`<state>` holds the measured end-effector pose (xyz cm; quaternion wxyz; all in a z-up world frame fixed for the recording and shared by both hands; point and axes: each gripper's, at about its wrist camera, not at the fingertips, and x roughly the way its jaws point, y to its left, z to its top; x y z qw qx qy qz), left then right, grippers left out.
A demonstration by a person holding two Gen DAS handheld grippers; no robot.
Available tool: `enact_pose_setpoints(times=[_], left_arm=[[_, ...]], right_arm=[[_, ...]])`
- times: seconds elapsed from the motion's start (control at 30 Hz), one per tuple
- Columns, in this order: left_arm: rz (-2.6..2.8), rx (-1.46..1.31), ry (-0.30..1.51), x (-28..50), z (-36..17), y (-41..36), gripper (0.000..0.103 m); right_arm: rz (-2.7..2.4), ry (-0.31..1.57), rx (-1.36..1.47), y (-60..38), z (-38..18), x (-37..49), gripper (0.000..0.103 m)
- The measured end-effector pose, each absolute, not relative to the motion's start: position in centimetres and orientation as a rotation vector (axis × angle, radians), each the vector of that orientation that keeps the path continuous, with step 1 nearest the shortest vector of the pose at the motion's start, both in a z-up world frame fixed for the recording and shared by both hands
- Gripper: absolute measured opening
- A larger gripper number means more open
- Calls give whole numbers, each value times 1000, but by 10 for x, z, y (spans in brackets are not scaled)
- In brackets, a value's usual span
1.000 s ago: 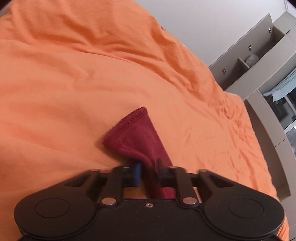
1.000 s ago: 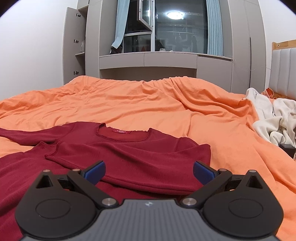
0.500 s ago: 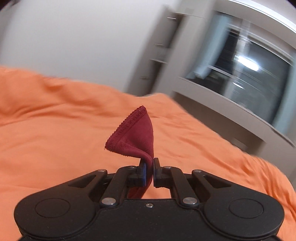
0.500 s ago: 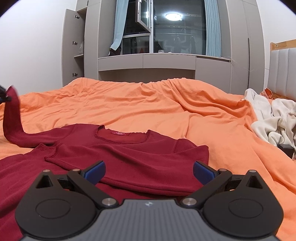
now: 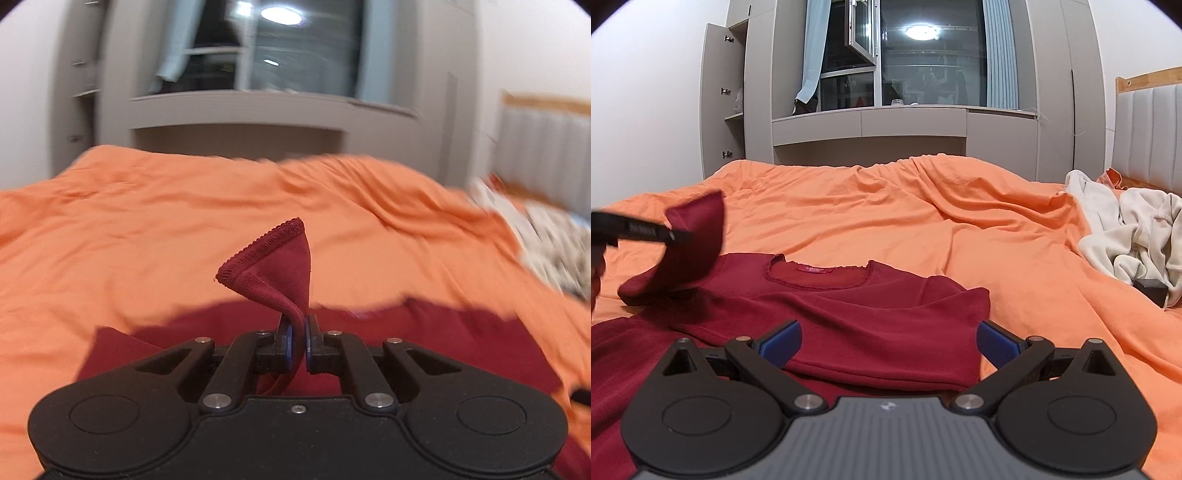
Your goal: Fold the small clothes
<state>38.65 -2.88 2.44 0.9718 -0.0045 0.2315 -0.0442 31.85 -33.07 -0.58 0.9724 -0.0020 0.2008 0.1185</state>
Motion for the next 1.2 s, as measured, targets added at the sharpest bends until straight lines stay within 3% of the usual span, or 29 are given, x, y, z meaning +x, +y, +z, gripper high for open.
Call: enact_pose_setpoints(times=[0.23,0.43,0.53,0.6,0.8,1.0,1.2], left_arm=[[-231,100,556,389,-17,-74,8],[-332,57,631,389,-30,-72,19],[-365,64,661,388,-31,-73,38],[-364,53,660,385,-29,-70,61],[-278,21,609,368,-11,-43,98],[-126,32,605,356,1,-3,102],[66,104,635,340,5,56,102]], right_arm=[[216,399,-6,-333,-6,320,103],[187,398,6,-339,-6,322,103],[191,412,20,-340,-6,326,103],[205,427,36,-339,-7,331,103],[330,481,81,-328,-5,350,103],[423,562,164,-308,-14,373,103],[468,604,205,-282,-18,387,94]])
